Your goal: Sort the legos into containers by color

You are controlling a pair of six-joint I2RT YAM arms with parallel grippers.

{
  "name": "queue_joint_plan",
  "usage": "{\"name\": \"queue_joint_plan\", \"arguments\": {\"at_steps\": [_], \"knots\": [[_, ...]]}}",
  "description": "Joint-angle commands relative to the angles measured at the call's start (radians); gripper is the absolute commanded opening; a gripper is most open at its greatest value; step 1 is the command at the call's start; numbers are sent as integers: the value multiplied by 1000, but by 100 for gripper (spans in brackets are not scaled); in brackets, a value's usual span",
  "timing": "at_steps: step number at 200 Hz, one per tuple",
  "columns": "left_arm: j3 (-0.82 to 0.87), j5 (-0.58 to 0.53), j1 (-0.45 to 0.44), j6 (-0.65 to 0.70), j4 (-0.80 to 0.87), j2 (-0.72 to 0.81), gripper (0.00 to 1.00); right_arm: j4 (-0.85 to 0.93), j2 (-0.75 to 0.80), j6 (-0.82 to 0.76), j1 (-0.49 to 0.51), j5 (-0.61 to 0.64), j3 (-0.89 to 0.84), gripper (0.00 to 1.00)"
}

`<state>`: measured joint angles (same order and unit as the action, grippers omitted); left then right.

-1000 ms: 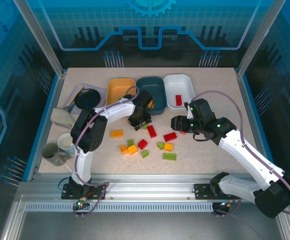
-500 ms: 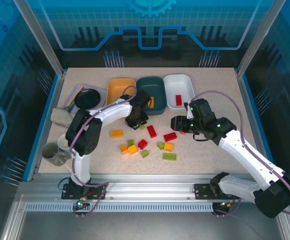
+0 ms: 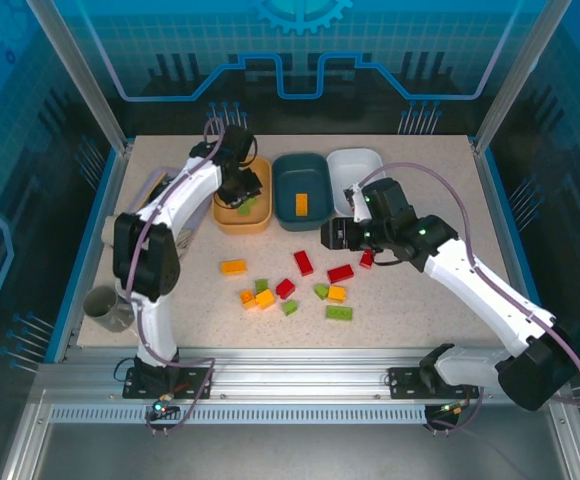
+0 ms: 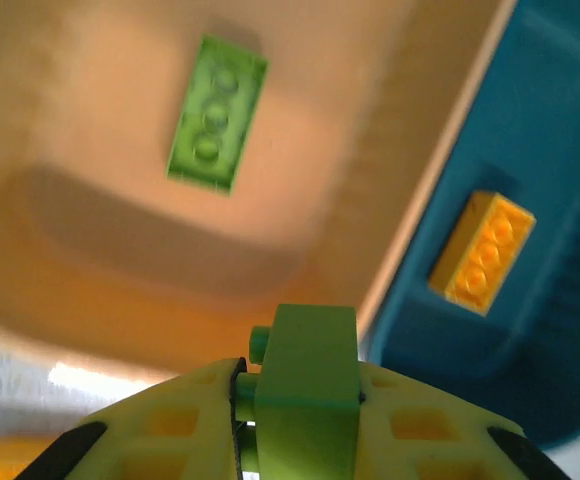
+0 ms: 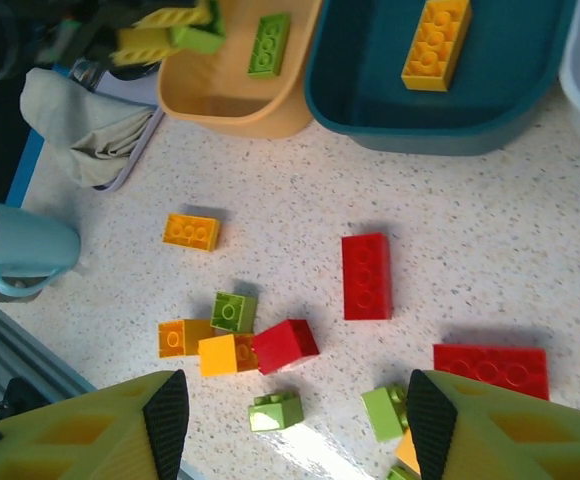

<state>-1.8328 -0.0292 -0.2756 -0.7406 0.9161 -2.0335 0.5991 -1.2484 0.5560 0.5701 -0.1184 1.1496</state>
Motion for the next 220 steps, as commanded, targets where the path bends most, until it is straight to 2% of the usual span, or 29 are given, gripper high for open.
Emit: {"name": "queue_joint_plan", "arguments": {"at_steps": [1,24,66,130,161,181,220], "knots": [[-117,64,9,121,84,-129,20,-19,-23,-11,15,-31,55,62],[-208,78,13,136,110,-231,20,-14,-31,-7,16,-26,60,62],[-267,61,15,131,144,-306,21,-10,-35,11,16,-20,44,63],[-241,63,13,116,141,-262,50,59,-3,76,-18,78,-12,64],[-229,60,-2,98,132,-151,61,140,27,137,-97,129,-73,68],[-135,54,-45,98,81,-16,72,163,4,155,-158,119,-126,75],[356,90,-173,73,-199,372,94,154,-155,106,-198,116,-160,87]]}}
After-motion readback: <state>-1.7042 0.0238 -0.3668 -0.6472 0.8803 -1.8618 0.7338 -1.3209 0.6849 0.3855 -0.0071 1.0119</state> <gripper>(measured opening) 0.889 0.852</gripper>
